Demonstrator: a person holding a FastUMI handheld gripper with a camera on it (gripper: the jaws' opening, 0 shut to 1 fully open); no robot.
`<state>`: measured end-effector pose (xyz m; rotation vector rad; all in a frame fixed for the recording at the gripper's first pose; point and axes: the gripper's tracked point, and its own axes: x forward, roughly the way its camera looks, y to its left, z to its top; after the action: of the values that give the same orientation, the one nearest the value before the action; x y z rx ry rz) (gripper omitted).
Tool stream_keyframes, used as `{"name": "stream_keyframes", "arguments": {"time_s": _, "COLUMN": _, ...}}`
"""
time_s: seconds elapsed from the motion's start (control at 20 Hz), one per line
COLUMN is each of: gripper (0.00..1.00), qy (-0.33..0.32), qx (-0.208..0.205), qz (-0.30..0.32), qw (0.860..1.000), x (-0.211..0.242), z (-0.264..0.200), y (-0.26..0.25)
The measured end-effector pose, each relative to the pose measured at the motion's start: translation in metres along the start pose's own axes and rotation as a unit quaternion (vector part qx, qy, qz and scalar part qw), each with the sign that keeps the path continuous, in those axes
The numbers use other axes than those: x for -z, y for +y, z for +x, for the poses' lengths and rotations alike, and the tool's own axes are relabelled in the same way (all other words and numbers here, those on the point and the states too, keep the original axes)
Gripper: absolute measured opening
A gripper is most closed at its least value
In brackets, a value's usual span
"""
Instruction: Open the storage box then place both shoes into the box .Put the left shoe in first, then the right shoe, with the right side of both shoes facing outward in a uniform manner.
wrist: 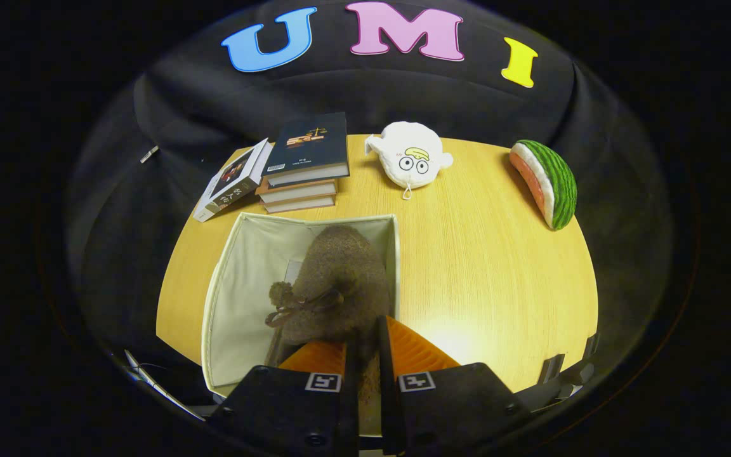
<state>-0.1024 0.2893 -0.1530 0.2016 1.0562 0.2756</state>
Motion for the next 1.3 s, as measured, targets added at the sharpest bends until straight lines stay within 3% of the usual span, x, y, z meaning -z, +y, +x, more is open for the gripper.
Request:
{"name": "stream_keyframes", "arguments": {"time_s": 0.05, "gripper": 0.25, "qy": 0.004, "qx": -0.006, "qz": 0.007, "qw": 1.000, "x": 0.003, "z": -0.003, "y": 0.003}}
{"name": "stream_keyframes", "arguments": {"time_s": 0.2, "gripper": 0.31, "qy": -0.021, "qx": -0.005, "qz": 0.005, "qw": 1.000, "x": -0.002, "z": -0.010, "y": -0.002}}
{"name": "stream_keyframes", "arguments": {"time_s": 0.4, "gripper": 0.75, "qy": -0.028, "qx": -0.011, "qz": 0.005, "qw": 1.000, "x": -0.004, "z": -0.018, "y": -0.001}}
{"name": "stream_keyframes", "arguments": {"time_s": 0.45, "gripper": 0.93, "qy": -0.027, "qx": -0.011, "qz": 0.004, "qw": 1.000, "x": -0.002, "z": -0.018, "y": -0.001}}
{"name": "stream_keyframes", "arguments": {"time_s": 0.75, "gripper": 0.98, "qy": -0.085, "qx": -0.035, "qz": 0.027, "qw": 0.995, "x": -0.025, "z": -0.038, "y": 0.004}}
{"name": "stream_keyframes", "arguments": {"time_s": 1.1, "gripper": 0.98, "qy": -0.198, "qx": -0.001, "qz": 0.021, "qw": 0.980, "x": -0.080, "z": -0.068, "y": -0.040}}
{"name": "stream_keyframes", "arguments": {"time_s": 1.3, "gripper": 0.98, "qy": -0.266, "qx": 0.041, "qz": -0.007, "qw": 0.963, "x": -0.111, "z": -0.094, "y": -0.085}}
